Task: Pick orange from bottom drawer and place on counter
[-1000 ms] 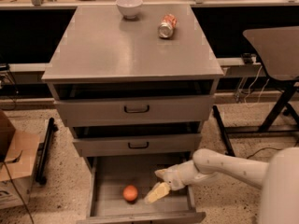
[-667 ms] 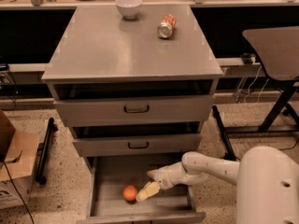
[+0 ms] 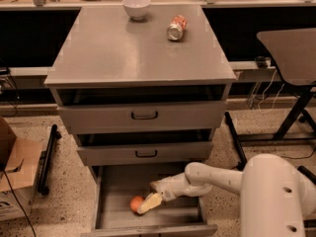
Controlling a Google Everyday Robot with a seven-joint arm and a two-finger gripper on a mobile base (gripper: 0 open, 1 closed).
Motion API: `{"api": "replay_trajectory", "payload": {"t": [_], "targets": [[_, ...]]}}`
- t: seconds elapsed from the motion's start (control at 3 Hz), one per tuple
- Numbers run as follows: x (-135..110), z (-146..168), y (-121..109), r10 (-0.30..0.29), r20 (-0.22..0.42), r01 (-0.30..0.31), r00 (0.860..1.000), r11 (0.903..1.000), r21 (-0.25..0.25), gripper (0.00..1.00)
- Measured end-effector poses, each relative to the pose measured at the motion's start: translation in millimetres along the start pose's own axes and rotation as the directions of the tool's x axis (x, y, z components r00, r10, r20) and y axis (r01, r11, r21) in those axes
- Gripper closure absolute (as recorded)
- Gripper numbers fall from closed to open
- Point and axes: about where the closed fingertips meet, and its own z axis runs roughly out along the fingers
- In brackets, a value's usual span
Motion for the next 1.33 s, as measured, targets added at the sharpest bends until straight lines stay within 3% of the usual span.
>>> {"api": "replay_trajectory", "payload": {"t": [0.67, 1.0, 1.33], "targets": [[11, 69, -44, -0.064, 0.015, 0.063, 0.998, 0.9944, 0.085, 0.0], [16, 85, -64, -0.065, 0.036, 0.06, 0.997, 0.9916, 0.115, 0.0], [30, 102, -89, -0.032, 0.074, 0.021, 0.997, 0.9891, 0.146, 0.0]]}}
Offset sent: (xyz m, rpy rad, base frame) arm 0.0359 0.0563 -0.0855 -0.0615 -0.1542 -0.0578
